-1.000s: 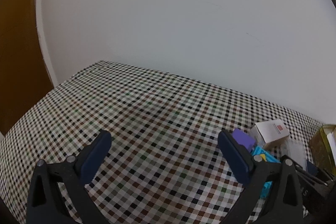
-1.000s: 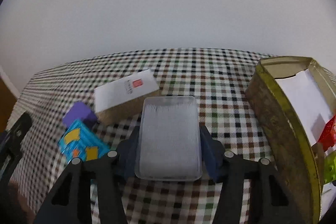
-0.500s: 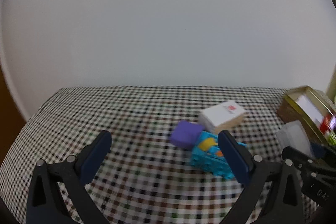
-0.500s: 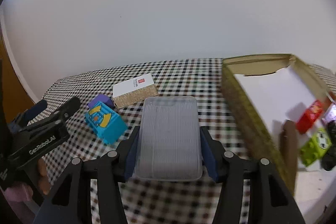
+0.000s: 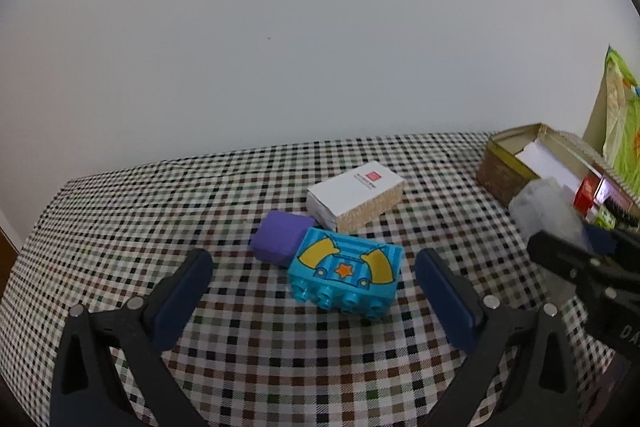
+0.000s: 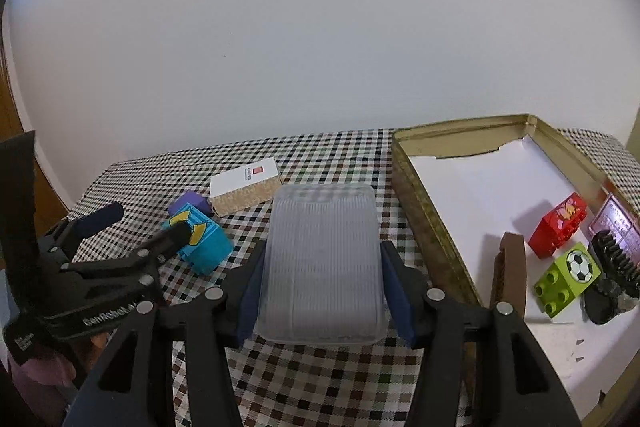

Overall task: Organize rigid objects
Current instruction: 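Grasp the blue printed brick with the left tool while the right tool holds the clear box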

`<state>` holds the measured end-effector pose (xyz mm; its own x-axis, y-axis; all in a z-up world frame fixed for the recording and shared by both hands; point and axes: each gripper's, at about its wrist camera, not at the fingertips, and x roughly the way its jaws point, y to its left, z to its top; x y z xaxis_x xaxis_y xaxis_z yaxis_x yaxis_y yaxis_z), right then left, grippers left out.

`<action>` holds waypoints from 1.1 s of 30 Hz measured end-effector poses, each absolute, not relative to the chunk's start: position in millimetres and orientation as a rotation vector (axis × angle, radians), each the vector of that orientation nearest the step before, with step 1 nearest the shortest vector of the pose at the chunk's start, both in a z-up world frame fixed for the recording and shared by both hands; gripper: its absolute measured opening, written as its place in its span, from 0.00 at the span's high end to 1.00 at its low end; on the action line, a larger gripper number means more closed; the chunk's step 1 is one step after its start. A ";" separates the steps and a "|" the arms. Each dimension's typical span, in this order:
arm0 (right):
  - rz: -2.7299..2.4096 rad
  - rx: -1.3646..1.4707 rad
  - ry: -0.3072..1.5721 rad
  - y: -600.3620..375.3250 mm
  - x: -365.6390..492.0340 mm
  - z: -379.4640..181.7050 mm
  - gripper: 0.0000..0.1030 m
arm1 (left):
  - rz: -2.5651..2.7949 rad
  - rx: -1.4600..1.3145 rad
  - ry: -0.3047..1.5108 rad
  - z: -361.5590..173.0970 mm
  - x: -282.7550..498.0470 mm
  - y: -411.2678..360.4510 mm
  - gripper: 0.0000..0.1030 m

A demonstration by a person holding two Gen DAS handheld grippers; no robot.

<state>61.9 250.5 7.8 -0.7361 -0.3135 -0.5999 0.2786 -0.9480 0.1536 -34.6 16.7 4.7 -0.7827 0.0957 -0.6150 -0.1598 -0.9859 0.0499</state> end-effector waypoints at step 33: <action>-2.743 0.814 -0.078 246.3 78.3 26.3 0.45 | 3.090 -0.883 -0.088 20.7 -15.2 20.4 0.37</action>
<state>78.3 246.3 26.3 -0.8026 -0.2797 -0.5268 0.2492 -0.9597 0.1298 -15.2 20.4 20.7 -0.8465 -0.0555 -0.5294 0.0856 -0.9958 -0.0324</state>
